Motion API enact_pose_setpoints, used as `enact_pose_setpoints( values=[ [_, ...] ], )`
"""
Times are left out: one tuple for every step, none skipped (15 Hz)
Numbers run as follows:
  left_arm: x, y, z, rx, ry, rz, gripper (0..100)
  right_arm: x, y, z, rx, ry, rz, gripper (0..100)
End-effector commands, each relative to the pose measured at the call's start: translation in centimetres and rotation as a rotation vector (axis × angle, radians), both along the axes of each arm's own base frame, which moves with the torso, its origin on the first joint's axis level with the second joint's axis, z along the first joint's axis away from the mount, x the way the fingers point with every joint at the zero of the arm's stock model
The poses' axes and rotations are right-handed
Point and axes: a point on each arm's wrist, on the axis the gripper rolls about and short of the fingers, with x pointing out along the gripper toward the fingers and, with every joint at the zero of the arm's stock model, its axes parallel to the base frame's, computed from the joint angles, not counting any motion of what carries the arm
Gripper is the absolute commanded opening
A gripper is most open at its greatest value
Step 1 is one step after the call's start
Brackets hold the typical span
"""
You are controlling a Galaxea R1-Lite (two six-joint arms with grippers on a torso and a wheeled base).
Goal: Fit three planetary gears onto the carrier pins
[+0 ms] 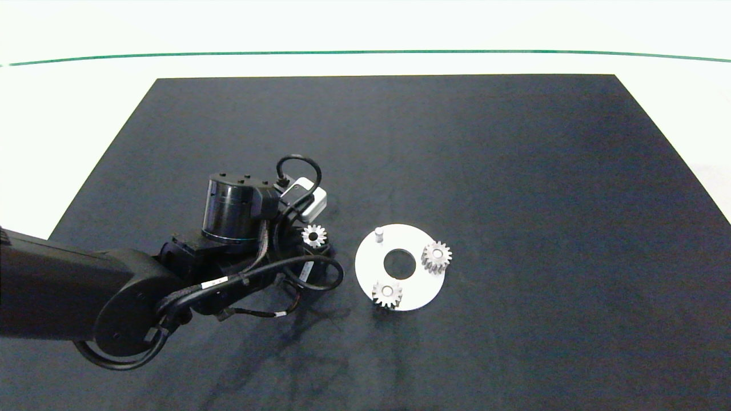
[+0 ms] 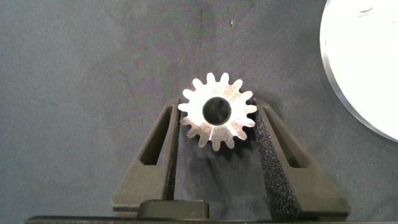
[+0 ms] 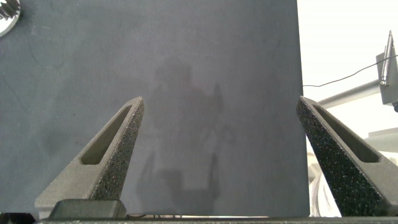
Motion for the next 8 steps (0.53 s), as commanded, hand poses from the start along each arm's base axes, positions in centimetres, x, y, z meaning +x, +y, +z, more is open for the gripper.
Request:
enact_pose_setpoints(
  values=[
    [0.01,-0.01,-0.05,0.002,-0.001,0.0,2,0.03,0.0,-0.07,-0.003,0.006,-0.001,100],
    [0.01,-0.01,-0.05,0.002,-0.001,0.0,0,0.03,0.0,-0.07,-0.003,0.006,-0.003,100],
    [-0.04,-0.04,-0.09,0.002,0.001,-0.001,0,0.04,0.0,-0.13,-0.004,0.009,-0.003,100],
    [-0.09,-0.01,-0.21,0.004,0.005,-0.001,0,0.0,0.0,-0.31,-0.008,0.022,-0.001,100],
    [-0.18,-0.01,-0.37,0.008,0.01,-0.004,0,-0.1,-0.03,-0.47,-0.01,0.03,0.002,100],
    [-0.16,-0.02,-0.51,0.01,0.014,-0.004,0,-0.11,-0.03,-0.44,-0.009,0.03,0.004,100],
    [-0.19,-0.06,-0.33,0.007,0.009,-0.004,0,-0.08,-0.02,-0.44,-0.01,0.031,0.004,100],
    [-0.14,-0.09,-0.21,0.003,0.006,-0.005,0,-0.12,-0.03,-0.46,-0.01,0.031,0.004,100]
  ],
)
